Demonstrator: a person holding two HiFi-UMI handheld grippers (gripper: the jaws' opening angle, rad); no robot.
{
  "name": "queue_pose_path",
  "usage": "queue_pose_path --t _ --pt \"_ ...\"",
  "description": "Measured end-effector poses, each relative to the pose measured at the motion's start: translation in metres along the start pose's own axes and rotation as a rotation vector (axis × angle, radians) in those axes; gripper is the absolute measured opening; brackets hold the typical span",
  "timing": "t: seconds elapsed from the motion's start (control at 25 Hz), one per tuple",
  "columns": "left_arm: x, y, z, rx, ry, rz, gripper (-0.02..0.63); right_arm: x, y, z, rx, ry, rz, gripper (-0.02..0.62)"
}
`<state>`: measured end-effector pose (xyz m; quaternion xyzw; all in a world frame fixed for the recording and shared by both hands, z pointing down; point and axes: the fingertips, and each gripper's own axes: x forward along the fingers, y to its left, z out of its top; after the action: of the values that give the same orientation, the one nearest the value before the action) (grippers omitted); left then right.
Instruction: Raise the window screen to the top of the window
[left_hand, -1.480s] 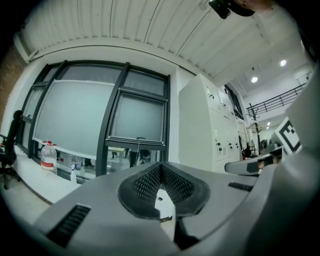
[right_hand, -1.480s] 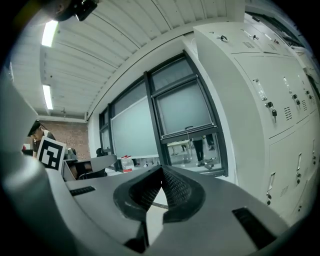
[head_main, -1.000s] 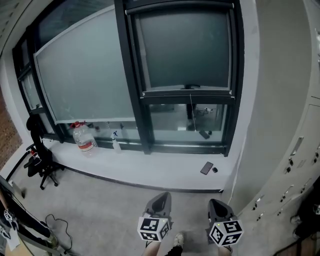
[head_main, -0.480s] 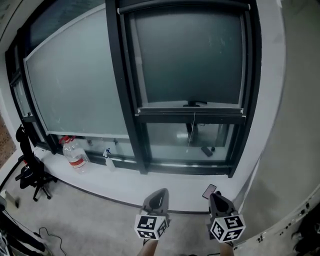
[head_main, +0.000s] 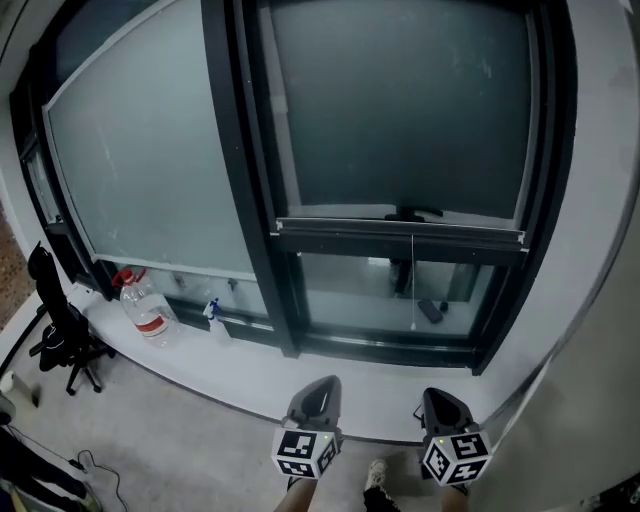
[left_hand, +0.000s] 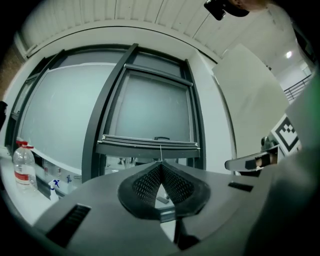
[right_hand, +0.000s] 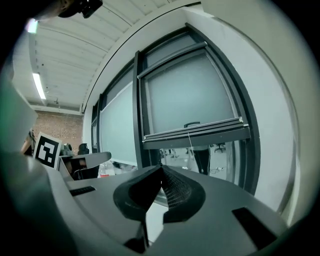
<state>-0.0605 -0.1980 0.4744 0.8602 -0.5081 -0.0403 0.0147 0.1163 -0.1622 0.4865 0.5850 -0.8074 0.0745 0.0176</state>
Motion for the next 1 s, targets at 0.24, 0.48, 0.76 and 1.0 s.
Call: queue_pose_path --t 0.24,0.48,0.76,1.0 --pt "0.105 0.032 0.011 0.026 -0.019 0.022 0.002 0.092 -0.059 0.03 0.0 -0.023 0.012 0.004" --pt "0.202 0.052 0.04 0.096 -0.032 0.021 0.002 0.17 -0.12 0.07 -0.057 -0.058 -0.003 0.003" --pt "0.262 0.068 0.058 0.161 -0.065 0.032 0.002 0.215 -0.169 0.093 -0.016 -0.113 -0.021 0.004" --pt "0.295 0.077 0.06 0.159 -0.082 0.028 0.002 0.238 -0.179 0.104 -0.066 -0.115 -0.014 0.003"
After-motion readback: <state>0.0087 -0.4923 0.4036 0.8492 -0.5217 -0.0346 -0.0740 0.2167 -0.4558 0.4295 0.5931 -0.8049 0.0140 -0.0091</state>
